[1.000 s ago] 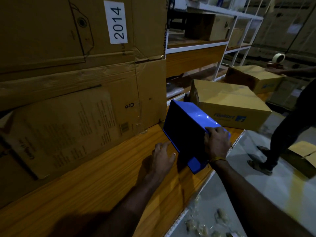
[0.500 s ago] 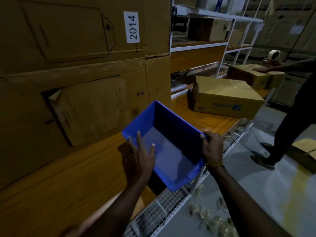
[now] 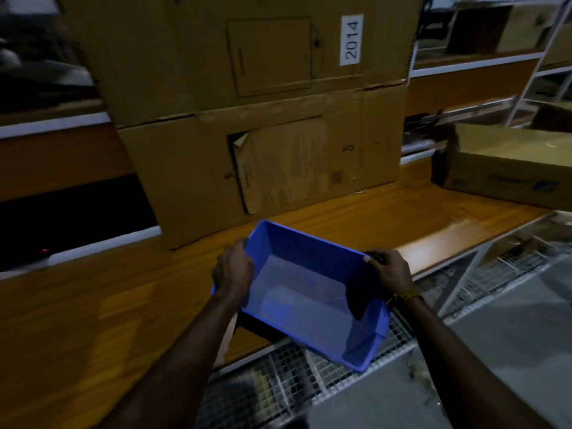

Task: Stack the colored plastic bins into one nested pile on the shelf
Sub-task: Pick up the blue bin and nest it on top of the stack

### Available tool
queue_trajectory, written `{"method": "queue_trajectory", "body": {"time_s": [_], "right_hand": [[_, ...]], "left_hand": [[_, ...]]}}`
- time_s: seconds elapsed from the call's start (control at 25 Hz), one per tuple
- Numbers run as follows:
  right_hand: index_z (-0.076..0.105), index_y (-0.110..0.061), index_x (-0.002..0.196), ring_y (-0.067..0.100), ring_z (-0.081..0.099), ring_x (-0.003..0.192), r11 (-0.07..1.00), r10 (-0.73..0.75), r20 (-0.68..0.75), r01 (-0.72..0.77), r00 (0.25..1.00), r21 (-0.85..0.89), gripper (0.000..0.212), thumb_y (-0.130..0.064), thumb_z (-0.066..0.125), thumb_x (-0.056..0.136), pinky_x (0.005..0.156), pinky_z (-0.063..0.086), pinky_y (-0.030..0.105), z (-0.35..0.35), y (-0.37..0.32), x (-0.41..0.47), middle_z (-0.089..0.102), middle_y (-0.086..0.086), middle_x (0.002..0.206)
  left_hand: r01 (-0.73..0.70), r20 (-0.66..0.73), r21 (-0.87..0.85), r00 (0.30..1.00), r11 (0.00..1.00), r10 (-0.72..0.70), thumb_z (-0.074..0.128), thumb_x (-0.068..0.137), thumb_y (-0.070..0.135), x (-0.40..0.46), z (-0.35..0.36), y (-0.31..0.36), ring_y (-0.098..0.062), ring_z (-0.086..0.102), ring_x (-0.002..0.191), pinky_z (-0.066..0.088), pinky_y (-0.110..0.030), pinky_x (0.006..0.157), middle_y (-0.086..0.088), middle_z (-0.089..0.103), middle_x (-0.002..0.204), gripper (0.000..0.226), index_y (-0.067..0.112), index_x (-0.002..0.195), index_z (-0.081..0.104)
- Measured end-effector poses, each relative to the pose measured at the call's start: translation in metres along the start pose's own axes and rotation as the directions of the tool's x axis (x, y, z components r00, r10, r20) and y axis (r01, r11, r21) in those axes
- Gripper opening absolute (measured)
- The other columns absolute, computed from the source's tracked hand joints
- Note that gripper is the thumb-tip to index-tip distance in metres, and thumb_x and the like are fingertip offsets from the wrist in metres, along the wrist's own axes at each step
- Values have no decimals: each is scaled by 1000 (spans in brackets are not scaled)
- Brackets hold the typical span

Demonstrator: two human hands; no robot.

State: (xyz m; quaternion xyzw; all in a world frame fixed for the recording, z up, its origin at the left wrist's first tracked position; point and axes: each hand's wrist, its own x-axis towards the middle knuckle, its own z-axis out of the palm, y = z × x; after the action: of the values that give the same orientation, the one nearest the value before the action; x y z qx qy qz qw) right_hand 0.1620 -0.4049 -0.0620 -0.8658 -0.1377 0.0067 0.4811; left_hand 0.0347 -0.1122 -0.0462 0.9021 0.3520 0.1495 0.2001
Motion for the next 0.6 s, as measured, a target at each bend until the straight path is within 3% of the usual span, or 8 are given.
{"method": "queue_trajectory", "body": {"time_s": [0.12,0.28,0.44,0.52,0.6], "right_hand": [[72,-9,110,29,65,106,1000,0,49,0,999,-16,22,-6,63,89,79,44,28,31,-17,-7,70,14,116],[69,-12,118,38,55,117,981,-100,88,114,991,-159,29,-19,65,90,98,46,47,86,-54,-29,62,20,122],[70,-21,113,37,53,118,925,-275,101,292,956,-243,43,-47,50,85,99,43,54,147,-110,-90,60,15,122],[64,-28,121,38,40,133,931,-225,76,237,971,-279,48,-49,47,81,108,33,56,173,-127,-127,47,16,140],[48,-31,136,37,25,144,959,-128,67,141,989,-244,57,-45,56,82,111,27,54,193,-135,-161,24,18,156]], "left_hand": [[79,-22,69,997,994,-77,50,92,13,-21,-25,-45,-31,61,108,40,-36,70,-7,65,121,46,28,135,50],[183,-80,65,981,981,-178,52,93,17,-45,-52,-94,-31,62,104,38,-35,67,-8,65,119,45,25,136,48],[313,-83,-187,940,931,-332,55,91,20,-67,-70,-135,-34,63,86,45,-34,63,-13,65,109,53,24,141,36],[338,-42,-309,929,889,-368,56,90,19,-82,-74,-150,-36,61,87,48,-37,64,-16,57,120,67,29,148,24],[340,21,-342,935,876,-355,58,87,20,-99,-80,-160,-40,56,104,45,-37,71,-17,37,139,77,33,151,17]]}}
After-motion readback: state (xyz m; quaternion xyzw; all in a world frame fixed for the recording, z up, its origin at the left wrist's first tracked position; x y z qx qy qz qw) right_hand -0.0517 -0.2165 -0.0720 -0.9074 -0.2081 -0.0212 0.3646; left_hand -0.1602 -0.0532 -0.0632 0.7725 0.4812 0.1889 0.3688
